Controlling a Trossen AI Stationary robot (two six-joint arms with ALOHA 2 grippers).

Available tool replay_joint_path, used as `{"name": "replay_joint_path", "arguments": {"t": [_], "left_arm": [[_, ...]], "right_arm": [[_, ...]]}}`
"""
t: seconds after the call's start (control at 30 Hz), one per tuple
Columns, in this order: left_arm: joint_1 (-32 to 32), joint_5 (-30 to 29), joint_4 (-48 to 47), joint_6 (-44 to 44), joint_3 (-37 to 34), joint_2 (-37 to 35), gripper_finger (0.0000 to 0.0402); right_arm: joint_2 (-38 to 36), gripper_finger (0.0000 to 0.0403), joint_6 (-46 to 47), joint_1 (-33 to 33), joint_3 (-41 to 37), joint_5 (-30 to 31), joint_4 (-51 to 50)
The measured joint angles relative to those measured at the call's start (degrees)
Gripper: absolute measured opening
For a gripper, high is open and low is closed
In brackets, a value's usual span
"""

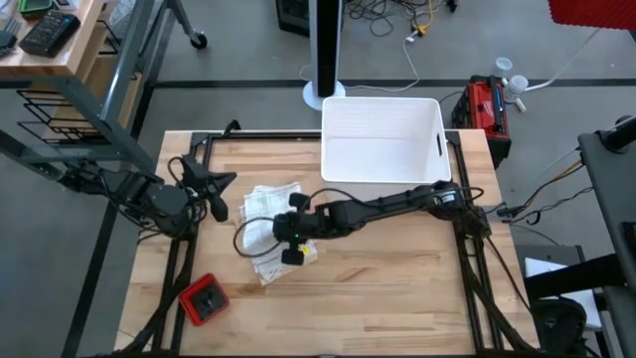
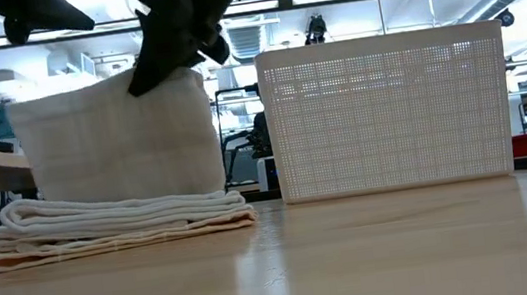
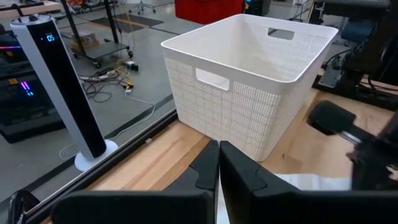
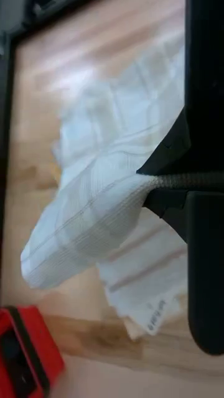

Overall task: Fold towel
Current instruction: Stack the light gray patterned towel on top of the brown patterned towel

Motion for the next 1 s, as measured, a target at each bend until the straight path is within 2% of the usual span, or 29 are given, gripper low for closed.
{"name": "replay_joint_path", "arguments": {"t": [0.13, 0.27, 0.37, 0.6, 0.7, 0.83, 0.93, 1.0], "left_arm": [[0.0, 0.0, 0.0, -0.1, -0.1, 0.3, 0.0004], [0.0, 0.0, 0.0, -0.2, -0.1, 0.7, 0.0004], [0.0, 0.0, 0.0, -0.6, -0.1, 1.4, 0.0004], [0.0, 0.0, 0.1, -0.6, -0.6, 3.9, 0.0004], [0.0, 0.0, 0.0, -0.6, -0.6, 5.0, 0.0004], [0.0, 0.0, 0.0, 0.1, -0.6, 6.1, 0.0004], [0.0, 0.1, 0.0, 0.3, -0.6, 6.7, 0.0004], [0.0, 2.1, 0.1, 1.0, -1.0, 7.1, 0.0004]], "right_arm": [[0.0, 0.0004, 1.6, 1.2, -2.4, -0.4, 0.4], [0.0, 0.0007, 3.7, 1.7, -4.6, -4.4, 0.6], [0.0, 0.0036, 5.5, 2.1, -6.8, -6.2, 0.6], [0.0, 0.0144, 8.6, 2.5, -8.3, -12.3, -2.6], [0.0, 0.0177, 9.3, 2.6, -8.4, -13.9, -4.3], [-0.3, 0.0194, 11.0, 2.7, -8.4, -13.5, -3.4], [-0.3, 0.0193, 10.9, 2.7, -8.4, -13.5, -0.6], [-0.3, 0.0189, 9.9, 2.7, -8.4, -13.3, 2.1]]}}
